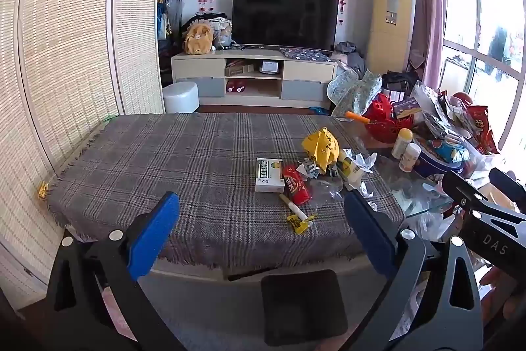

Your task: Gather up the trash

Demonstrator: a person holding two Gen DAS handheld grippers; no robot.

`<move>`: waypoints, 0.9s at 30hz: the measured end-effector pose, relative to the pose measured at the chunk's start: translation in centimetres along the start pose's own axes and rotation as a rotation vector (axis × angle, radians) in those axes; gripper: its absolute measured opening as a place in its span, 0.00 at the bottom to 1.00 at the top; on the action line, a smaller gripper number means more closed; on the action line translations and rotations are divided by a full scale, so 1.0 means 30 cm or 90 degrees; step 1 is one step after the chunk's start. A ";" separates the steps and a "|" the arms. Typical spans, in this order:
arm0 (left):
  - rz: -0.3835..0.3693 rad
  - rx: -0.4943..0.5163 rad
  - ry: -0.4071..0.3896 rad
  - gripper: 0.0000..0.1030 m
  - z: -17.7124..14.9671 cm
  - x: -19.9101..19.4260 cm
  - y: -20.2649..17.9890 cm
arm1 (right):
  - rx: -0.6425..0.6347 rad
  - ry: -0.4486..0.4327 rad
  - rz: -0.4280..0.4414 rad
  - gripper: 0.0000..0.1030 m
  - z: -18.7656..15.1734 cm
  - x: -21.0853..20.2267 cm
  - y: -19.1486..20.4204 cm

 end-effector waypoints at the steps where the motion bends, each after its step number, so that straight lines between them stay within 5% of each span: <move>1: 0.001 0.000 0.000 0.92 0.002 0.001 -0.001 | 0.001 0.000 0.000 0.97 0.001 0.000 0.000; 27: -0.005 0.000 -0.006 0.92 0.001 0.000 0.006 | 0.001 0.002 -0.001 0.97 0.004 0.000 -0.009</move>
Point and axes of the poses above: each gripper's, at about its wrist camera, not at the fingertips, and x roughly the way its jaws point, y to its left, z to its top, the point moved 10 cm from there along x, roughly the way its jaws point, and after that the axes turned 10 degrees about -z, right-handed, at the moved point
